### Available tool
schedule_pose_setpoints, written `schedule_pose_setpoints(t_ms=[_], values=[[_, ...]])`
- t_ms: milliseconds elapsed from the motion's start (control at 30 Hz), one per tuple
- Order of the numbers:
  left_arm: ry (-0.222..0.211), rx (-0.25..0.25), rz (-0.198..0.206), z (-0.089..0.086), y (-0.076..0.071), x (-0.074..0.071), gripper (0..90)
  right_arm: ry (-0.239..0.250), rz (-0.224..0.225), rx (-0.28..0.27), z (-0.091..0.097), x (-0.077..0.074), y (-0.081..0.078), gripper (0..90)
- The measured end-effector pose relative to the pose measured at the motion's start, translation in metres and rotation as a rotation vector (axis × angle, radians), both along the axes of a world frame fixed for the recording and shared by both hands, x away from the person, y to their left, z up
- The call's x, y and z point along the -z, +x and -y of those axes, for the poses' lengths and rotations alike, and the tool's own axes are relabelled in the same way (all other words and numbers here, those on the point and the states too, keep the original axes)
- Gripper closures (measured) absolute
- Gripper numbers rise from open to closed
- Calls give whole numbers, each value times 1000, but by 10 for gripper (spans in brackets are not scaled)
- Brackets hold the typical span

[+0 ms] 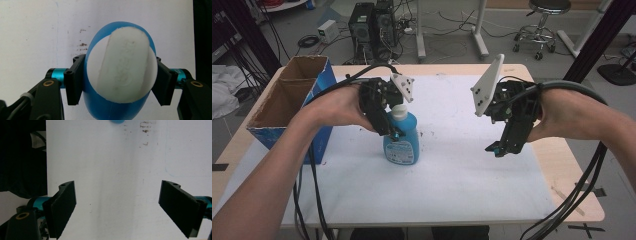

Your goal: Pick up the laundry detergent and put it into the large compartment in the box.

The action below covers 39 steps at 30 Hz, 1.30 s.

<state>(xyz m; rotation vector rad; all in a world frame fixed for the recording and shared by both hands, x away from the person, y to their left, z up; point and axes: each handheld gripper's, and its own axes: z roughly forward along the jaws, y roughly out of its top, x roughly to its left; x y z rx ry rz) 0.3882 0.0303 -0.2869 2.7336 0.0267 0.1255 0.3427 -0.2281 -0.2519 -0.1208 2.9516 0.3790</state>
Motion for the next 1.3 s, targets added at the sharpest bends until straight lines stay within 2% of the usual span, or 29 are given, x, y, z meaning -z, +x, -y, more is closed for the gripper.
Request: schedule_pose_setpoints(t_ms=[567,833,1033,1133,1300], values=[[-2,-8,8,1,-1,0,367,4,4,6,1,-1,-1,136],[11,-13,-4,3,-2,-2,368,4,5,2,1,-1,0,137],[23,-30,2,5,-5,-19,368,6,9,5,3,-3,-1,137],[16,-47,1,4,-4,-32,369,11,8,10,3,-3,-2,136],[26,-53,-9,4,-2,-57,369,13,11,3,4,-3,-2,137]])
